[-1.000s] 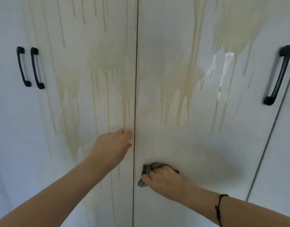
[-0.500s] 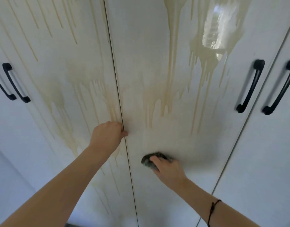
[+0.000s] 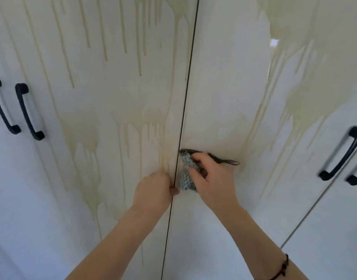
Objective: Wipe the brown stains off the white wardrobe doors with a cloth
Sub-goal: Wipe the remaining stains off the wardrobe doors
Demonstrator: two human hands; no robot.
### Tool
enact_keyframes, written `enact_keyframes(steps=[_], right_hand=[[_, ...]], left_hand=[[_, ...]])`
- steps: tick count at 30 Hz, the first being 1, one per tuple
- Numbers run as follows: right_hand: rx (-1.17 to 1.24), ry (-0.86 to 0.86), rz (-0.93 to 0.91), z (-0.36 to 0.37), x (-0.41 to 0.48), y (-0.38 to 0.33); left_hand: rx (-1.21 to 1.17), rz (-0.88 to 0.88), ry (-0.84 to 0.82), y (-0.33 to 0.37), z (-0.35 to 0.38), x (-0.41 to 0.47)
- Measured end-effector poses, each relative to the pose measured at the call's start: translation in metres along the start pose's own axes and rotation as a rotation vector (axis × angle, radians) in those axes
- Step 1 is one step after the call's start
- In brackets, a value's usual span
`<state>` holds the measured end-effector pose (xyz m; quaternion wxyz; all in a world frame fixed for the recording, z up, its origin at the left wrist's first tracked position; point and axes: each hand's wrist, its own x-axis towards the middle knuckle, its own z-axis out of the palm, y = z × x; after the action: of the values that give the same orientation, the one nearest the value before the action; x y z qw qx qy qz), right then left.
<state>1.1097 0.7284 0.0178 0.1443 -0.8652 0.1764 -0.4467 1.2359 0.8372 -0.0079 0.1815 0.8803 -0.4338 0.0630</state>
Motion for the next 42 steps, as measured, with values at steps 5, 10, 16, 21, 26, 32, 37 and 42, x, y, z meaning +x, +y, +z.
enact_keyframes(steps=[5,10,16,21,26,32,37,42], right_hand=[[-0.152,-0.241,0.039,0.028,-0.061,0.006],[-0.116,0.107,0.087,-0.009,0.019,-0.033],[-0.079,0.367,0.017,-0.015,0.060,-0.052],[-0.302,0.013,-0.050,0.022,-0.029,-0.015],[-0.256,0.282,0.002,-0.020,0.026,-0.029],[-0.101,0.461,-0.051,-0.012,0.032,-0.019],[-0.291,0.099,-0.044,0.017,-0.071,0.033],[-0.207,0.523,0.142,-0.050,-0.013,0.035]], left_hand=[[-0.049,0.087,-0.066,-0.009,0.002,-0.002],[-0.169,0.191,-0.107,-0.007,-0.025,-0.001],[-0.282,0.154,-0.063,-0.005,-0.057,-0.004],[-0.237,0.167,-0.040,-0.008,-0.061,-0.016],[-0.356,0.222,0.163,0.004,-0.077,-0.020],[-0.451,0.332,0.420,0.029,-0.068,-0.016],[-0.254,0.468,0.303,0.034,-0.029,-0.026],[-0.292,0.525,0.398,0.047,-0.030,-0.029]])
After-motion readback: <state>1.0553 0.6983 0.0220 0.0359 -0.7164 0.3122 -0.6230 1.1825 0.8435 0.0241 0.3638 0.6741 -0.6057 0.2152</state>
